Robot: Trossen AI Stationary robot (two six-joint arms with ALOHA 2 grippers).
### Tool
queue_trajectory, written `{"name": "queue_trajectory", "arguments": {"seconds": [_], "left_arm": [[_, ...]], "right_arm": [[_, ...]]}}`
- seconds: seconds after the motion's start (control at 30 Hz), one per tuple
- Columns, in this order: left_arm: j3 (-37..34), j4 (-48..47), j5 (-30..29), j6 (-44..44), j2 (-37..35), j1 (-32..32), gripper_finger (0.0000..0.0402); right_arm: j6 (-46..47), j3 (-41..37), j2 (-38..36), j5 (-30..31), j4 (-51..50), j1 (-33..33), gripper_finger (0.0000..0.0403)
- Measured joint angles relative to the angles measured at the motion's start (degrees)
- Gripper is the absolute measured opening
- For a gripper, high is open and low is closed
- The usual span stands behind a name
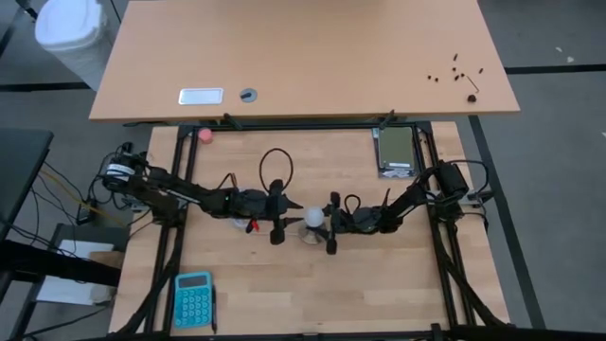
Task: Screw lightbulb
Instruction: Insert the lightbulb into the lamp holder
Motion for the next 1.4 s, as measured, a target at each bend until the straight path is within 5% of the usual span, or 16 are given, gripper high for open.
{"name": "queue_trajectory", "arguments": {"seconds": [0.4,1.4], "left_arm": [[0.00,1.46,0.88,1.17,0.00,-0.01,0.0166],[0.00,-6.27,0.27,1.82,-0.04,-2.83,0.0166]], "right_arm": [[-1.45,0.00,-0.02,-3.58,0.04,0.04,0.0304],[-1.99,-0.01,-0.13,-3.41,-0.24,0.22,0.0306]]}}
